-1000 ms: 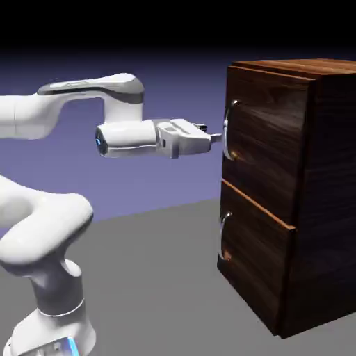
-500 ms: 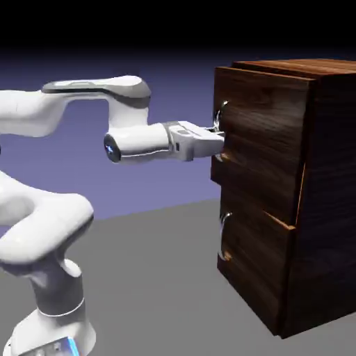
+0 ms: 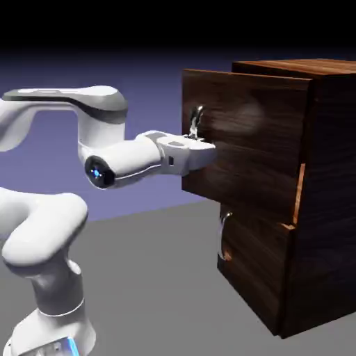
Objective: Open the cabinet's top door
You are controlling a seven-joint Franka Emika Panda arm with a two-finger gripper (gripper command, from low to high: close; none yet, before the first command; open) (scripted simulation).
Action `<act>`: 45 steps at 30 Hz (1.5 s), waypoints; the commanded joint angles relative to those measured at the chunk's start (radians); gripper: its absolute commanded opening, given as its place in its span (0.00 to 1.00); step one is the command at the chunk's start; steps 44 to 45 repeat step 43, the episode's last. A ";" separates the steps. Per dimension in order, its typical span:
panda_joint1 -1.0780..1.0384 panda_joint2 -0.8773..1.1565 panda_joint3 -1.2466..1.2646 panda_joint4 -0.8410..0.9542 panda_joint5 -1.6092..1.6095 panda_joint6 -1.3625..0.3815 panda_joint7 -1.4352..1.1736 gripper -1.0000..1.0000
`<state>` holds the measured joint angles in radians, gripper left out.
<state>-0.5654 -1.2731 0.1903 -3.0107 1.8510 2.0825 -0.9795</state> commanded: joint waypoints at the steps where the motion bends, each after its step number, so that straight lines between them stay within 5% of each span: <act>1: -0.005 0.004 -0.036 -0.002 -0.038 -0.029 -0.003 0.00; 14: -0.037 0.256 -0.507 0.133 -0.546 -0.461 -0.108 0.00; 42: 0.325 1.259 -1.128 1.002 -0.991 -1.463 -0.606 0.00; 43: 0.325 1.259 -1.128 1.002 -0.991 -1.463 -0.606 1.00; 45: 0.325 1.259 -1.128 1.002 -0.991 -1.463 -0.606 1.00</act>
